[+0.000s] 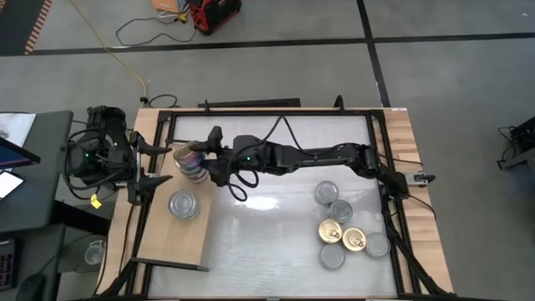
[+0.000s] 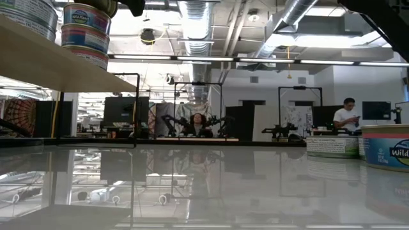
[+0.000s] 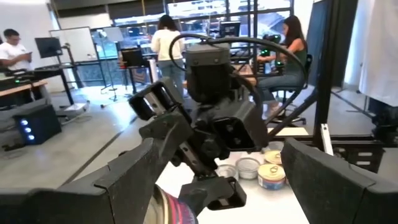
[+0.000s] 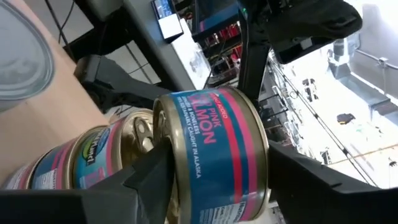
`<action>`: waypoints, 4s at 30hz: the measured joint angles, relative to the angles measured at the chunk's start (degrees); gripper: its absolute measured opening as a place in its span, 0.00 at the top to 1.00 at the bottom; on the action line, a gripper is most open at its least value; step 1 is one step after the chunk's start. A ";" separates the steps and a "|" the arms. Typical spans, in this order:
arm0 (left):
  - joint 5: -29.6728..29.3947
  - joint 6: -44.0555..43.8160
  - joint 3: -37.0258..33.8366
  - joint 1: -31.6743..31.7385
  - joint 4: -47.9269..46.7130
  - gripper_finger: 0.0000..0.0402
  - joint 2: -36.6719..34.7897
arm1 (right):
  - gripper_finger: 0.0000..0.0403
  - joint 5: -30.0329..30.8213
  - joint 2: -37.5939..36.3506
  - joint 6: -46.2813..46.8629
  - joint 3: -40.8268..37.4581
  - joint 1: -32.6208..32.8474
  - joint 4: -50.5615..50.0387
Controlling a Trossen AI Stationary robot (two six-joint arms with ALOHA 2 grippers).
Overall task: Stack canned seafood by type on shelf
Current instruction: Stack the blue tuna can on top of the blue tuna can on the shelf
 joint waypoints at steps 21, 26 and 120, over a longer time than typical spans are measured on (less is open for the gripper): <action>2.00 -0.45 0.00 0.00 0.03 0.20 1.95 | 0.34 -7.46 0.00 7.68 -0.02 -1.03 -1.66; 5.91 -1.61 0.00 0.00 -4.95 0.20 1.98 | 0.34 -8.52 0.00 7.16 -0.02 -1.01 -1.64; 10.23 8.01 0.00 16.28 -11.05 0.22 14.27 | 0.34 -2.77 -13.97 43.51 -12.48 -7.24 -58.82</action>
